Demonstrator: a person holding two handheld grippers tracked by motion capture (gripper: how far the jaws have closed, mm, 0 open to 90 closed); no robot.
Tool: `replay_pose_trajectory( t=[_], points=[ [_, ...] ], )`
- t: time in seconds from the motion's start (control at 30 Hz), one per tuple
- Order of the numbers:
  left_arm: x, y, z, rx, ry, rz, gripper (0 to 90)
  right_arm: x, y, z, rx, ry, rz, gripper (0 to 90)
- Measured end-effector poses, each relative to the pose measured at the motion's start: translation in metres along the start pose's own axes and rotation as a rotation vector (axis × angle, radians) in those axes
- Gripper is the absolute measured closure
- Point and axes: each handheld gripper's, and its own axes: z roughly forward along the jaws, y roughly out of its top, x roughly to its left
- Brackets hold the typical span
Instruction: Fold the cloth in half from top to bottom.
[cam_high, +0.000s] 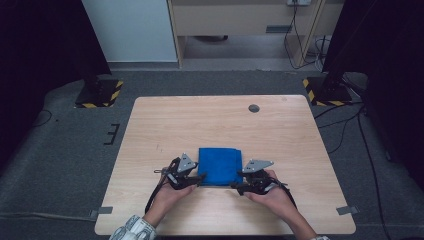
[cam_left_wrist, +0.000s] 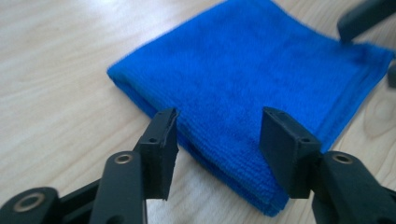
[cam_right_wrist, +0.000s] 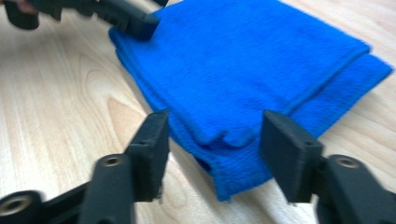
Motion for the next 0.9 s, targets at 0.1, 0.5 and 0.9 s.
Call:
replay_pose_trajectory(
  t=[0.1, 0.5, 0.9],
  points=[
    [0.001, 0.000, 0.001, -0.004, 0.005, -0.004, 40.8, -0.002, 0.002, -0.001, -0.017, -0.027, 0.017, 32.0],
    [0.013, 0.009, -0.007, -0.039, 0.027, -0.093, 14.3, -0.015, 0.016, -0.002, -0.087, -0.102, 0.065, 13.3],
    [0.009, 0.025, -0.007, -0.034, -0.001, -0.072, 5.3, -0.022, 0.024, 0.001, -0.059, -0.154, 0.080, 8.3]
  ],
)
